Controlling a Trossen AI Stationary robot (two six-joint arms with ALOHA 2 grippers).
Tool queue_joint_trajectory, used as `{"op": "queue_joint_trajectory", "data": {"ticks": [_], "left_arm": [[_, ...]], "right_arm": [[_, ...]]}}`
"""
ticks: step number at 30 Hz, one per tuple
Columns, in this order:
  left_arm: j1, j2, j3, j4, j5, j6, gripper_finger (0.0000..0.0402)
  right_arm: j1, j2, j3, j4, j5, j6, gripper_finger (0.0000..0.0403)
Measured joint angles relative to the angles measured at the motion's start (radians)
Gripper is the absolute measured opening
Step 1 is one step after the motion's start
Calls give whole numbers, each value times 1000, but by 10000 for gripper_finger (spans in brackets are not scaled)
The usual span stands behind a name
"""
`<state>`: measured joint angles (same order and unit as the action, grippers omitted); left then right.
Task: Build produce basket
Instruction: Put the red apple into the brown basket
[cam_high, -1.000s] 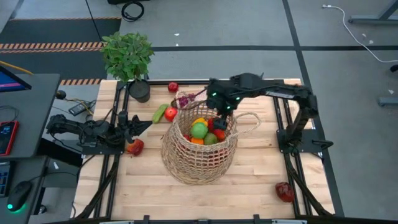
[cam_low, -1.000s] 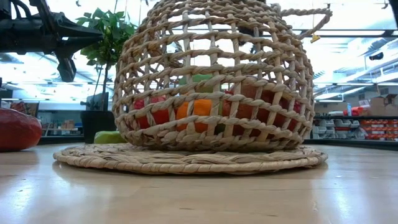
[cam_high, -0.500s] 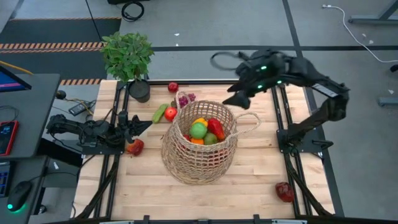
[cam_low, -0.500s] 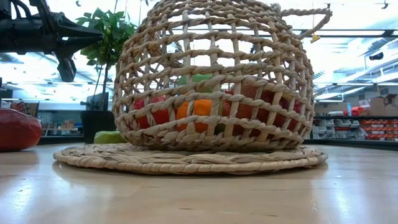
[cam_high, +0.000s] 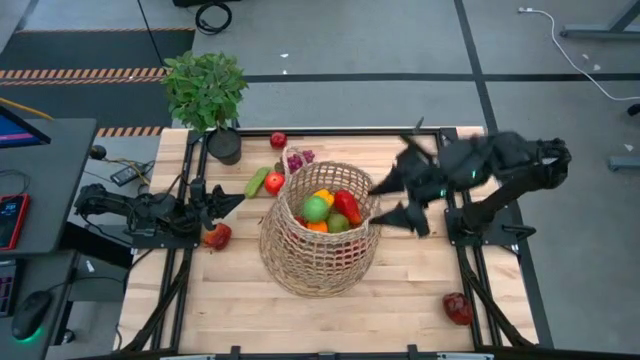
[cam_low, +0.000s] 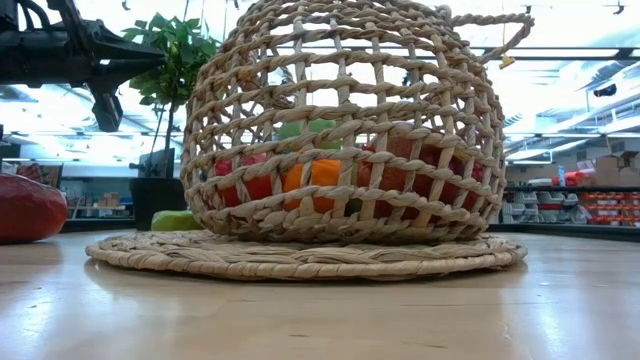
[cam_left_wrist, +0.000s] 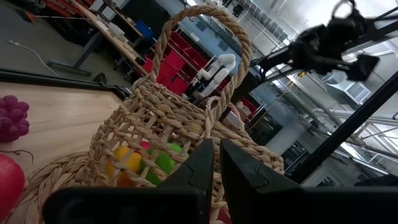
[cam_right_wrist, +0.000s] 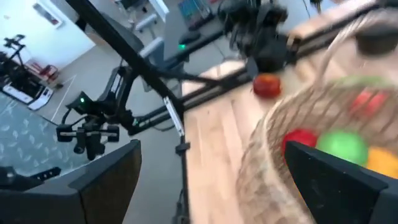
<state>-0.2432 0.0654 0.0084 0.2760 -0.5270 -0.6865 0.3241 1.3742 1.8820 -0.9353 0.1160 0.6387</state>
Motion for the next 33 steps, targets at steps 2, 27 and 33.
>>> {"op": "queue_joint_trajectory", "data": {"ticks": [2, 27, 33], "left_arm": [[0, 0, 0, 0, 0, 0, 35], [0, 0, 0, 0, 0, 0, 35], [0, 0, 0, 0, 0, 0, 34]], "right_arm": [[71, 28, 0, -18, 34, 74, 399], [485, 37, -573, -388, -250, 516, 381], [509, 31, -779, -348, -374, 599, 397]]}}
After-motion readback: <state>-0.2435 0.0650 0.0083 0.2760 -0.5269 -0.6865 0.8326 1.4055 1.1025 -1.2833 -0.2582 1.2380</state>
